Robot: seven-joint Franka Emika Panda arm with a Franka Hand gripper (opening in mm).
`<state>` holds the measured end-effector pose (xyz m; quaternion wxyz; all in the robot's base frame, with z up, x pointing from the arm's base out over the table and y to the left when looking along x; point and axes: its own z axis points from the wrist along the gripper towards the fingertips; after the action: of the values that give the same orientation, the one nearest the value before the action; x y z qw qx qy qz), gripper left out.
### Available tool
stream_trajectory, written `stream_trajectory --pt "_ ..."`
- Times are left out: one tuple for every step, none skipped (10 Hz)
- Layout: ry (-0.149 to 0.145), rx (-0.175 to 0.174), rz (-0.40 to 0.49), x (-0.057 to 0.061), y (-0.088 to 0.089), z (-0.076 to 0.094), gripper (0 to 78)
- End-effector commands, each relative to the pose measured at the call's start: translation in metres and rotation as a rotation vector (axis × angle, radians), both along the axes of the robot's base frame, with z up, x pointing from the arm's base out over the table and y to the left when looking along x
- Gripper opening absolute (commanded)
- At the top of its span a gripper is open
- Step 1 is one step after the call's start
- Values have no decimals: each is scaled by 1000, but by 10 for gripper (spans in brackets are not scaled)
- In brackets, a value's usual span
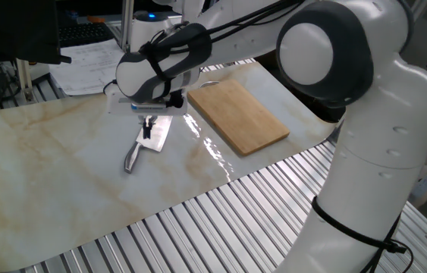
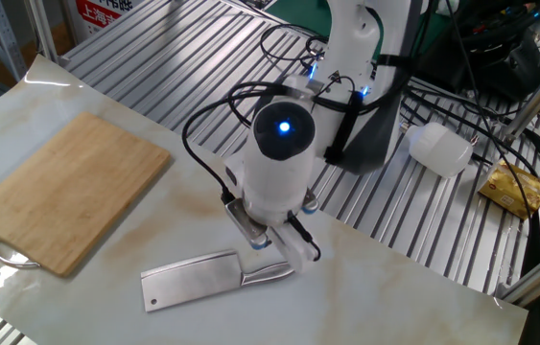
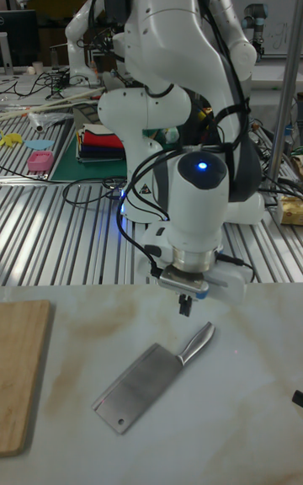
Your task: Put the knife on the cutting board
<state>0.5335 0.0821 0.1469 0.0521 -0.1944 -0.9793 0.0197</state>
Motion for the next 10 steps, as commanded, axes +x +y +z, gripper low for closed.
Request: stream_trajectory --pt "12 14 56 2 2 -1 0" --pt "9 45 25 2 2 -1 0" --pt "5 33 6 2 2 -1 0" --pt "-9 8 -32 3 4 -3 0" --pt "-21 7 -46 6 6 -10 0" --pt "-32 6 -56 7 8 -14 0" --pt "-37 4 -72 9 8 -16 0" --pt "-38 3 -98 12 7 -17 0" --pt "-38 1 -124 15 5 -18 0" --pt "-38 4 -133 19 3 -20 0"
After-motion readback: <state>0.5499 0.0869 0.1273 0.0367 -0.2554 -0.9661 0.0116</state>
